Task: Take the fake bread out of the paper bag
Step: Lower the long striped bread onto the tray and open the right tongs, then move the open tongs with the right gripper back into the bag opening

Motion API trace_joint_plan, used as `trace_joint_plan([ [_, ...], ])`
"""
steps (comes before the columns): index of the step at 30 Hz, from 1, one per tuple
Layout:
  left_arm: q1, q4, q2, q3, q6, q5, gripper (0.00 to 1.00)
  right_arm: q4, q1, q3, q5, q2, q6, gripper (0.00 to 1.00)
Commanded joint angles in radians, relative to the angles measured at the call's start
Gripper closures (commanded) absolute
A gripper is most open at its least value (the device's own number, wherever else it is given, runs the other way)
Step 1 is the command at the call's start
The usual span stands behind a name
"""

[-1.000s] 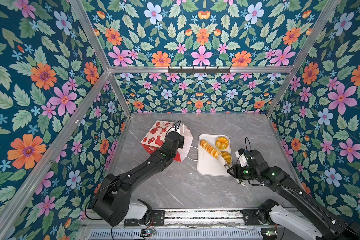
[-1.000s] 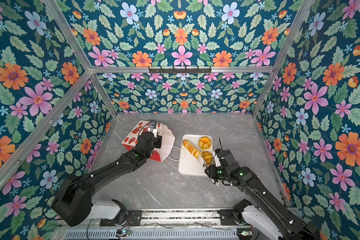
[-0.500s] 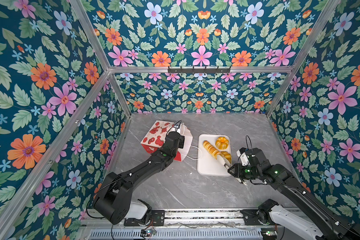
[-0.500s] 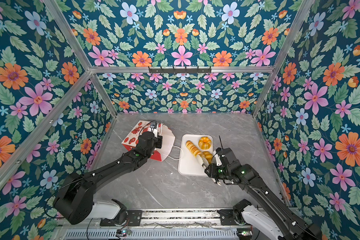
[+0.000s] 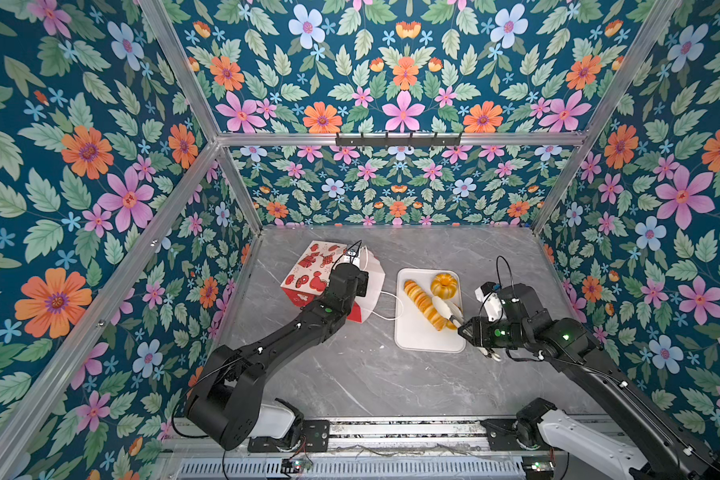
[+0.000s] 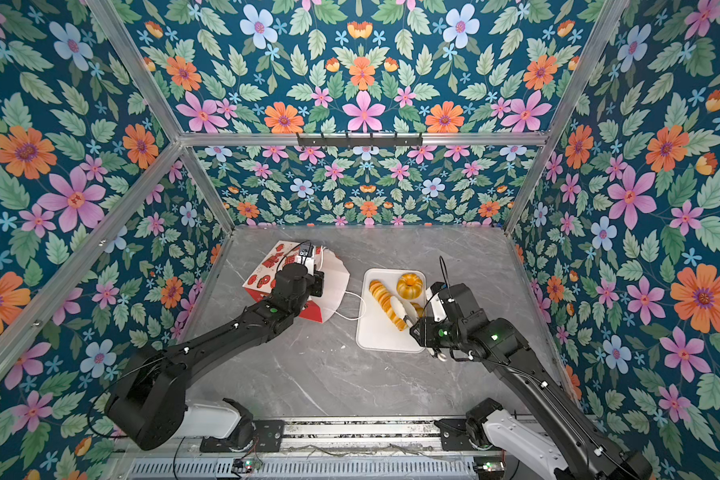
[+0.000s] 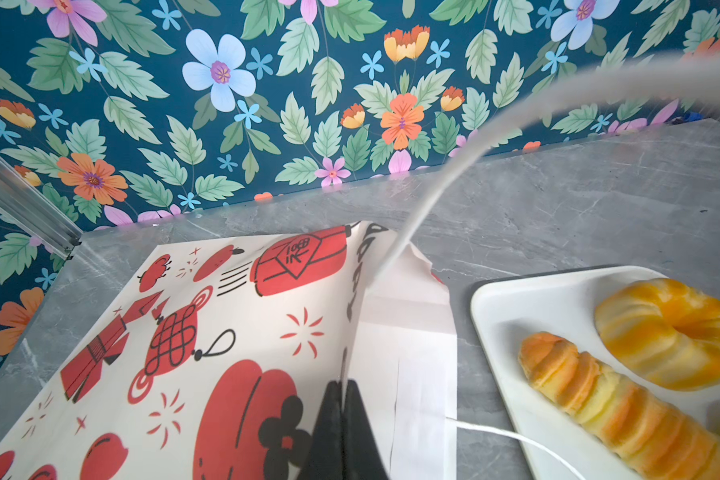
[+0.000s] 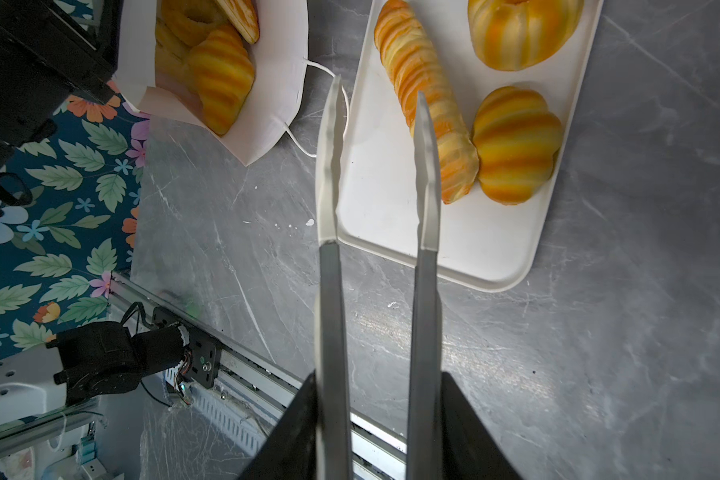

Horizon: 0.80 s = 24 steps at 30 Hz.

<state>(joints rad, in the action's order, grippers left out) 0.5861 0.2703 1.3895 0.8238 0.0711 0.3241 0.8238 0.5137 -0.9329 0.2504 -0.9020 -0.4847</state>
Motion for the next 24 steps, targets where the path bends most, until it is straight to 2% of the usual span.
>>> trace_joint_plan([
  [1,-0.002,0.032,-0.004,-0.005,0.001,-0.005,1.0,-0.042,0.0,0.016,-0.023,-0.041,0.054,0.57],
  [7,-0.002,0.035,-0.016,-0.016,0.005,-0.01,1.0,-0.131,0.001,0.061,-0.066,-0.14,0.09,0.57],
  [21,-0.002,0.053,-0.027,-0.042,0.009,-0.001,1.0,-0.228,-0.001,0.076,0.041,-0.294,0.084,0.58],
  [24,-0.002,0.058,-0.023,-0.041,0.011,-0.004,1.0,-0.253,-0.001,0.066,-0.003,-0.296,0.08,0.58],
])
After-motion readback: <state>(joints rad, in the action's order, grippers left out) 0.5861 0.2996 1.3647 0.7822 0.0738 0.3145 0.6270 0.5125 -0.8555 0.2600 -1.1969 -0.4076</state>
